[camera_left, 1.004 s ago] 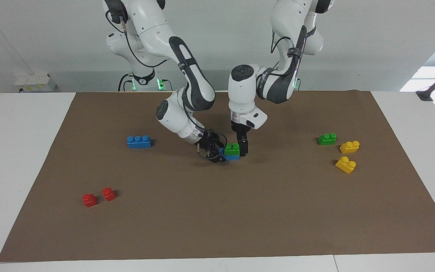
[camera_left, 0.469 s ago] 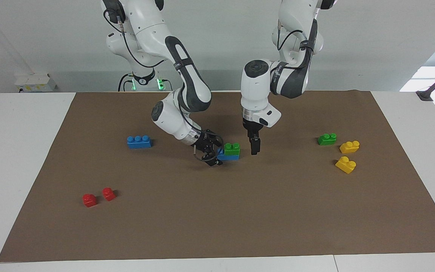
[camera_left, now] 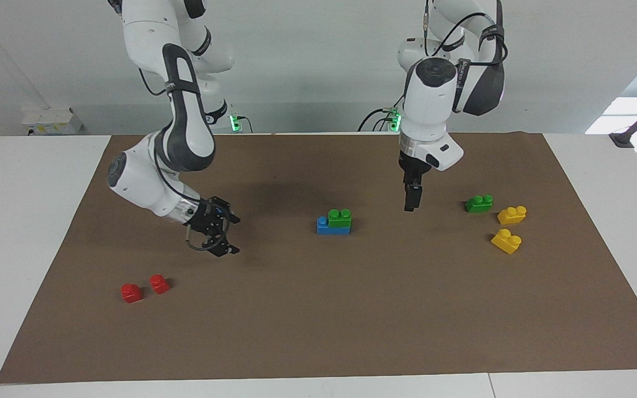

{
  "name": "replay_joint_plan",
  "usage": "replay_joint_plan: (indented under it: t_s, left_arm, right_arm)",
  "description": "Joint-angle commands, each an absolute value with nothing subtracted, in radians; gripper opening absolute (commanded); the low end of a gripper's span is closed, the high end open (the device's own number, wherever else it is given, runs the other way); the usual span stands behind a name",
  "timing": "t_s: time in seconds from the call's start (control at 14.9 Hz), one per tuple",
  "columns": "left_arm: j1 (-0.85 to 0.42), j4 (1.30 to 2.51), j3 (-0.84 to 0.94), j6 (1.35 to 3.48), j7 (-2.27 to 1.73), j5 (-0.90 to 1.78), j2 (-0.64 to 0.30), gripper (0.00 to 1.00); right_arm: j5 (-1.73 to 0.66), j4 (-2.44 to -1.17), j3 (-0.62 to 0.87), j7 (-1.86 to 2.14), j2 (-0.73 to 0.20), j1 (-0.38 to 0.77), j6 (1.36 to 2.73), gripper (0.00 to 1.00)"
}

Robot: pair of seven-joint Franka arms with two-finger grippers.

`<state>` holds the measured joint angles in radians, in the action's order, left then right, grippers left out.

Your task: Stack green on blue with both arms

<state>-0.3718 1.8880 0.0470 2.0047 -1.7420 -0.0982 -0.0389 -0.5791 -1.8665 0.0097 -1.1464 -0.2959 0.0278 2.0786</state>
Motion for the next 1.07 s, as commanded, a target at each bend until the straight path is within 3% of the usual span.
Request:
replay_joint_plan:
  t_s: [0.0, 0.54, 1.0]
  left_arm:
    - [-0.289, 1.894, 0.051, 1.945, -1.519, -0.054, 0.032, 1.0]
    - [-0.04, 1.835, 0.044, 1.858, -0.797, -0.015, 0.08, 1.0]
    - [0.123, 1.743, 0.04, 1.758, -0.094, -0.009, 0.072, 1.0]
  right_arm:
    - [-0.445, -1.731, 0.023, -1.063, -0.287, -0.046, 1.929, 1.0]
    - [-0.209, -1.436, 0.023, -0.781, -0.273, -0.086, 1.662, 1.0]
    - [-0.106, -1.42, 0.038, -0.346, -0.135, -0.054, 1.574, 1.0]
